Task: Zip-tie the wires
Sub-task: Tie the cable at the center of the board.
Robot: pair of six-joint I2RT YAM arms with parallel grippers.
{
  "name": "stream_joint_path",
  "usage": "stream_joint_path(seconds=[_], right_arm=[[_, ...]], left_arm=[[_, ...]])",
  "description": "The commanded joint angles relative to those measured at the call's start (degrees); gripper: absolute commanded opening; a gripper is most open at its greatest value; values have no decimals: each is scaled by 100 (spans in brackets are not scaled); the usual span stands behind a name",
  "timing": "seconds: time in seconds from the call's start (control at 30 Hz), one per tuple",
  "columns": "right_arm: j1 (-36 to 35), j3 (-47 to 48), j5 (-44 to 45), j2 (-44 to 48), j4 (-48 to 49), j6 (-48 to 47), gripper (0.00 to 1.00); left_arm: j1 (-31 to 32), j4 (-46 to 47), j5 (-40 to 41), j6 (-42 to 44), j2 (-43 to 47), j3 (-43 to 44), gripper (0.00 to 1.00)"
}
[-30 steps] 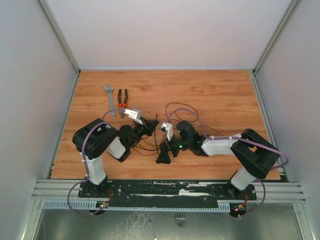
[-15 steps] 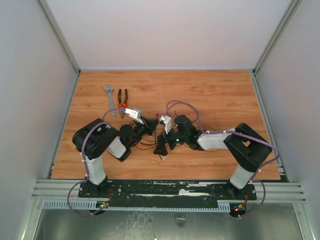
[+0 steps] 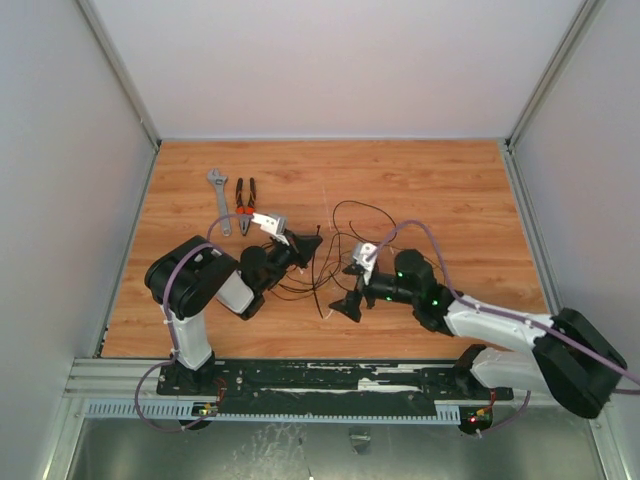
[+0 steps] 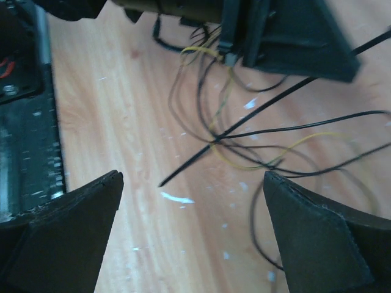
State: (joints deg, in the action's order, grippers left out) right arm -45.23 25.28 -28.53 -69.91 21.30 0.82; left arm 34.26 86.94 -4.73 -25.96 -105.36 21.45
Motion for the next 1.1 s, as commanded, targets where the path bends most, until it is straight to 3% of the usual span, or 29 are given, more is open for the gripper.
stream_joint_path(seconds=[0.0,0.17,0.4,0.83,1.07], right_arm=[[15,-662,1204,650,1344,-1308,99],[-147,-502,1876,571,1465,-2718,99],[-817,-474,3004,-228,1586,-4394,99],[-1389,-201,2973,-1915,2232,-4765,99],[-1427,-27,2686,-2265,2207,-4739,99]], left_arm=[[42,219,-213,73,49,106,0],[12,204,-335,10,14,117,0],[4,398,-472,-207,-251,88,0],[-272,870,-274,-525,-646,-202,0],[-306,939,-354,-520,-664,-221,0]])
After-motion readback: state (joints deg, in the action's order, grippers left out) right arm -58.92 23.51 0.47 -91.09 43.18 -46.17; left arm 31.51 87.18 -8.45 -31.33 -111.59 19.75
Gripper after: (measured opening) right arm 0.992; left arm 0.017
